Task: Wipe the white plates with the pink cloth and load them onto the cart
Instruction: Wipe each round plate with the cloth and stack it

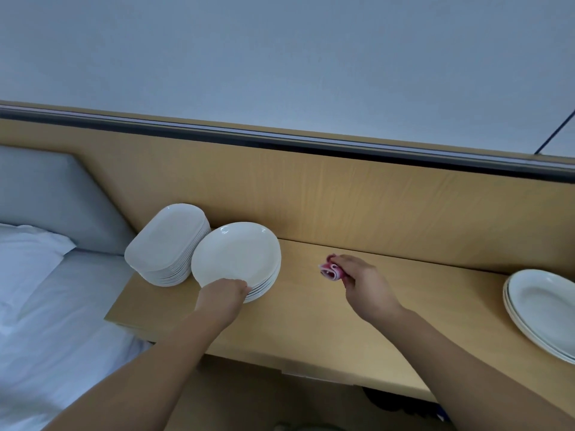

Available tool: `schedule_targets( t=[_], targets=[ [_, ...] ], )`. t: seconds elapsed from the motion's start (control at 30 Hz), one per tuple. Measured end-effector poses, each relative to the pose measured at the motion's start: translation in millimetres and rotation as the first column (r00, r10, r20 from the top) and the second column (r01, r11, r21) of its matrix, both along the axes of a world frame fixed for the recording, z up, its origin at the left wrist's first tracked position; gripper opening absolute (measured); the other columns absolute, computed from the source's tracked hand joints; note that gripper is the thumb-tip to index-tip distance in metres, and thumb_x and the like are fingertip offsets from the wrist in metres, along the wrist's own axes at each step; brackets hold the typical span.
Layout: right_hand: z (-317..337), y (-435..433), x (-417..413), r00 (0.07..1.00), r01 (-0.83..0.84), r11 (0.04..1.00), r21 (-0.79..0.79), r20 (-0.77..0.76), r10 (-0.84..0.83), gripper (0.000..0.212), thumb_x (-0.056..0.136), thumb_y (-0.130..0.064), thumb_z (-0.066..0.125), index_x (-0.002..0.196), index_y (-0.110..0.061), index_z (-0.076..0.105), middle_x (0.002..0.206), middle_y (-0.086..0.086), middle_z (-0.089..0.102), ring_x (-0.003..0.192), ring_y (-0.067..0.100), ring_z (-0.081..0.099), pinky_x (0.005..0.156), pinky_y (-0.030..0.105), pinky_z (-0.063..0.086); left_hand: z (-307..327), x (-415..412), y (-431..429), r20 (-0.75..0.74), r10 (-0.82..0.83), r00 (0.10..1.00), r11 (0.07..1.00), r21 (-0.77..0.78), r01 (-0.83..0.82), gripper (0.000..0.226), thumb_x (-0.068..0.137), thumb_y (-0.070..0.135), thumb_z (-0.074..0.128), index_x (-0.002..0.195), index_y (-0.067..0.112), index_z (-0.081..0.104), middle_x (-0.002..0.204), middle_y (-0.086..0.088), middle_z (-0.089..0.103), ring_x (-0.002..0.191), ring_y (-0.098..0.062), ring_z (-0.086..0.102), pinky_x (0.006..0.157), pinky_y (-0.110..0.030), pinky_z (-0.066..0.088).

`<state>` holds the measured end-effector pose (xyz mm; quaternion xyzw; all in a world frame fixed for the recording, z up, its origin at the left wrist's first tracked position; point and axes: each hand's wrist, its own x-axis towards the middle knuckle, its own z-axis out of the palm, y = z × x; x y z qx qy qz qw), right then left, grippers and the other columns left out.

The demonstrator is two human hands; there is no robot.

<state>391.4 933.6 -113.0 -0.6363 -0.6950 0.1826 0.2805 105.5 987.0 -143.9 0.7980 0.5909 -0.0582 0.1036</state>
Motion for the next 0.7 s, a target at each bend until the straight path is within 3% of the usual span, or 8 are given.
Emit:
schedule_targets(
  t=[0.13,0.23,0.4,0.57,0.7],
  targets=[
    [-4,-12,23,0.999,0.051,0.999,-0.003,-0.009,-0.051,0.050,0.085,0.015,0.048,0.121,-0.015,0.065,0.124,-0.007,0.064,0.114,0.012,0.058,0.092,0.013,0.038,13,31,2,0.142,0.023,0.990,0.997,0.064,-0.032,0.032,0.100,0.040,0.041,0.115,0.018,0.058,0.106,0.001,0.064,0.097,-0.017,0.059,0.079,-0.032,0.049],
    [-6,-28,53,0.993,0.117,0.993,-0.005,-0.032,-0.118,0.049,0.083,0.017,0.047,0.118,-0.011,0.066,0.121,-0.004,0.065,0.113,0.014,0.059,0.093,0.010,0.037,20,83,3,0.244,-0.079,0.967,0.993,0.103,0.056,0.028,0.098,0.039,0.043,0.106,0.016,0.057,0.100,0.000,0.063,0.096,-0.023,0.058,0.072,-0.033,0.047],
    [-3,-66,123,0.957,0.285,0.959,0.001,-0.063,-0.284,0.046,0.085,0.016,0.048,0.117,-0.011,0.067,0.118,-0.007,0.065,0.110,0.004,0.057,0.092,-0.002,0.030,15,193,-1,0.340,-0.216,0.915,0.976,0.111,0.190,0.032,0.098,0.038,0.046,0.108,0.012,0.062,0.106,-0.003,0.066,0.096,-0.024,0.061,0.075,-0.032,0.047],
    [-3,-114,204,0.901,0.425,0.905,-0.007,-0.086,-0.424,0.044,0.088,0.014,0.048,0.118,-0.012,0.066,0.112,-0.018,0.060,0.106,-0.006,0.054,0.093,0.003,0.037,9,303,-20,0.427,-0.296,0.855,0.952,0.057,0.301,0.032,0.097,0.037,0.049,0.119,0.017,0.061,0.110,0.000,0.067,0.100,-0.023,0.062,0.079,-0.032,0.049],
    [-5,-147,266,0.848,0.525,0.851,-0.020,-0.072,-0.525,0.040,0.091,0.008,0.051,0.120,-0.013,0.065,0.116,-0.012,0.064,0.109,-0.001,0.055,0.091,-0.004,0.029,6,389,-40,0.468,-0.348,0.813,0.929,0.057,0.365,0.032,0.097,0.034,0.048,0.122,0.017,0.060,0.108,-0.002,0.069,0.098,-0.024,0.063,0.078,-0.032,0.049]
  ],
)
